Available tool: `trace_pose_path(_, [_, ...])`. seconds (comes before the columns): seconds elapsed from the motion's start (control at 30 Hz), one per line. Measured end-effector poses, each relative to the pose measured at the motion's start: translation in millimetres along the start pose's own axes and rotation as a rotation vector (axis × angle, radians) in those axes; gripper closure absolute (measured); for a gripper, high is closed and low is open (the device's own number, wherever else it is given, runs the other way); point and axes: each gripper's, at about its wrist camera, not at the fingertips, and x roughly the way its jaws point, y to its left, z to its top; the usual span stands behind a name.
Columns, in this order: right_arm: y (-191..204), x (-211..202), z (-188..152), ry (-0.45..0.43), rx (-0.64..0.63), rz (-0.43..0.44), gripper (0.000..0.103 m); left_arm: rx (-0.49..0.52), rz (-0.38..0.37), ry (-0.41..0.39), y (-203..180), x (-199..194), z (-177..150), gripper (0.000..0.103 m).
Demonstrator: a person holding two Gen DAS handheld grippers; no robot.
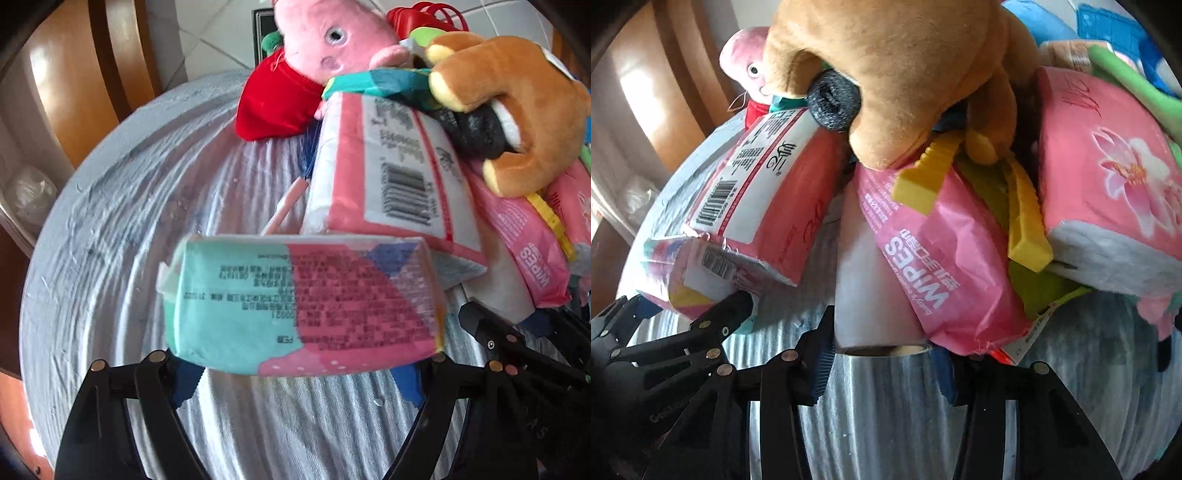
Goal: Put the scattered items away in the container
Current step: 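Grasp the teal-pink tissue pack with the left gripper while the right grasps the white paper roll, then carry the tissue pack and paper roll with both grippers over the blue crate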
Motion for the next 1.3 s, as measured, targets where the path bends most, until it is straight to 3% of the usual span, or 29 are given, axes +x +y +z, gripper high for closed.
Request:
trace_pose_path(0.17, [-11.8,-1.6,-1.5,-0.036,0.088,0.112,0.037,-0.014,0.005,-0.004,6.4,5.5,4.4,0.020])
trace_pose_path(0.23, [-10.3,-1.2,0.8,-0.021,0.073,0.106,0.038,-0.009,0.007,-0.006,8.8,5.4,5.9,0.023])
trace_pose_path(0.3, [-3.2,-1.9,2.1,0.002,0.034,0.025,0.057,-0.004,0.007,-0.006,12.7,4.0,7.5,0.024])
trace_pose_path(0.5, [6.3,-17.9,-14.6,0.021,-0.002,-0.009,0.059,0.002,0.017,-0.020,15.3,-16.7,-3.5,0.025])
trace_pose_path(0.67, [12.3,-53.4,-26.3,-0.001,-0.048,0.014,0.059,0.011,0.027,-0.035,16.4,-39.1,-8.5,0.025])
trace_pose_path(0.9, [14.0,-127.0,-28.5,-0.128,-0.113,0.025,0.059,0.025,0.011,-0.132,0.8,-96.4,-1.4,0.025])
trace_pose_path(1.13, [17.4,-192.6,-1.8,-0.287,-0.118,-0.003,0.059,0.045,-0.019,-0.244,-20.7,-152.0,28.9,0.025])
trace_pose_path(1.3, [-4.5,-238.4,13.3,-0.371,-0.115,-0.033,0.059,0.063,-0.025,-0.317,-51.7,-188.4,44.2,0.025])
